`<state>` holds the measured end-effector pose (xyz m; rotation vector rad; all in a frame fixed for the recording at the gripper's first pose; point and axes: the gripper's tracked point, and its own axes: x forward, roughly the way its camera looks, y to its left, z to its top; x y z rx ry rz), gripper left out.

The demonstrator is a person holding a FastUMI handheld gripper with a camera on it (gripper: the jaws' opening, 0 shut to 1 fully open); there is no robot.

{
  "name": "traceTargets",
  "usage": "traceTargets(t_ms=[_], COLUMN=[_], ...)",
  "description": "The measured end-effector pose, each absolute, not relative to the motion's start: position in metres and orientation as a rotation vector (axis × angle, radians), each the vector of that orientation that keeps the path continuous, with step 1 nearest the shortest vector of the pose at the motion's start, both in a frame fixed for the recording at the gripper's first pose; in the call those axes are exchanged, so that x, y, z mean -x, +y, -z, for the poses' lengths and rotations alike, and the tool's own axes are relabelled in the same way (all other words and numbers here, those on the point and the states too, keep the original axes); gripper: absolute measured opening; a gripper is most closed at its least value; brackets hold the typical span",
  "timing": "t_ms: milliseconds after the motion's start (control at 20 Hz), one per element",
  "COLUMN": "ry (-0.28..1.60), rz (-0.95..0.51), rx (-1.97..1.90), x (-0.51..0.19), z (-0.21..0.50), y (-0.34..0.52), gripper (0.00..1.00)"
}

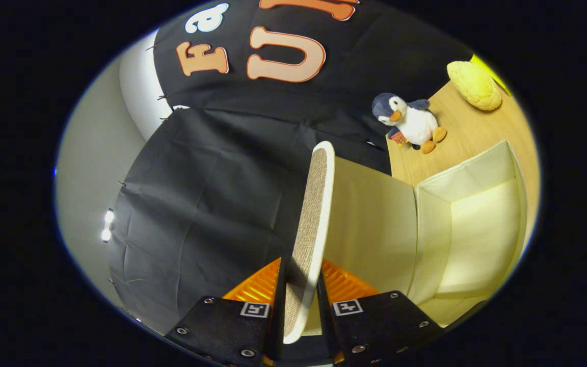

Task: Open the storage box then place both shoes into the box .Put the left shoe in first, then the right shoe, with the right side of both shoes facing outward in a uniform manner.

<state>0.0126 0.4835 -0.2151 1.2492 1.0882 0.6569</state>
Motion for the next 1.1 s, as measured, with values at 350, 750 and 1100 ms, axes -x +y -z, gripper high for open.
traceTargets(t_ms=[350, 750, 1100], ry=[1.058, 1.036, 1.001], rz=[-0.654, -0.738, -0.695], rx=[-1.124, -1.051, -0.942], x=[-0.006, 0.001, 0.009], z=[0.227, 0.189, 0.204], y=[0.463, 0.479, 0.440], gripper=[0.70, 0.88, 0.91])
